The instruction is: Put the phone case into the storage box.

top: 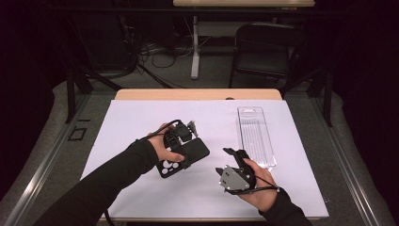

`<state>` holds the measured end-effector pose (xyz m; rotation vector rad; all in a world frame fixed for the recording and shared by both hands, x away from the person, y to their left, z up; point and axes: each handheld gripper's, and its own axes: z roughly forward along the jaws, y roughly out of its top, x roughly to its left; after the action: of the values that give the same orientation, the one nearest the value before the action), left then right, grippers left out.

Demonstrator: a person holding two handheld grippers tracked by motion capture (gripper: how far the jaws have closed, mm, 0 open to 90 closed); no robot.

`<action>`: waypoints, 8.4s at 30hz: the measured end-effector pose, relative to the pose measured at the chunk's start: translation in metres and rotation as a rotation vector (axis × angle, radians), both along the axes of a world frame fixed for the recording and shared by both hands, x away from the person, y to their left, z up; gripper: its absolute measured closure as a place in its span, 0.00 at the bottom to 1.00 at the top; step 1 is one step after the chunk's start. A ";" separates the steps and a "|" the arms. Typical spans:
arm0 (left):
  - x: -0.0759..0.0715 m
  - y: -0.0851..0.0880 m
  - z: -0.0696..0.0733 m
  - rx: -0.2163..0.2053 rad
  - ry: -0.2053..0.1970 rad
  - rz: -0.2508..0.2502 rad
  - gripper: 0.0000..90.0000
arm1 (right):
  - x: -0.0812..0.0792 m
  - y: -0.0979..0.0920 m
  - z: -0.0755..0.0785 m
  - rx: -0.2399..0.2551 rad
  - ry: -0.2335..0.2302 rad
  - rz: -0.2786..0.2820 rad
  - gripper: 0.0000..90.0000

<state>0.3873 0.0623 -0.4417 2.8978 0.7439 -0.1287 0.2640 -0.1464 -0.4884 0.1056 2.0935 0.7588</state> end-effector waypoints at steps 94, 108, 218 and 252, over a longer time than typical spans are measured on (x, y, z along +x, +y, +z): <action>-0.027 -0.053 -0.005 0.002 0.086 -0.133 0.16 | 0.000 0.026 -0.034 -0.374 -0.260 0.152 0.60; -0.023 -0.053 -0.007 0.005 0.120 -0.125 0.16 | 0.001 0.028 -0.036 -0.412 -0.285 0.156 0.65; -0.018 -0.045 -0.017 -0.047 0.214 -0.086 0.15 | 0.001 0.036 -0.049 -0.445 -0.383 0.151 0.97; -0.022 -0.026 0.003 -0.146 0.103 -0.110 0.16 | 0.003 0.035 -0.050 -0.407 -0.344 0.154 0.98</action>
<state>0.3654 0.0359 -0.4385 2.8091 0.5651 -0.3317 0.2669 -0.1113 -0.5389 -0.3874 1.8939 0.3907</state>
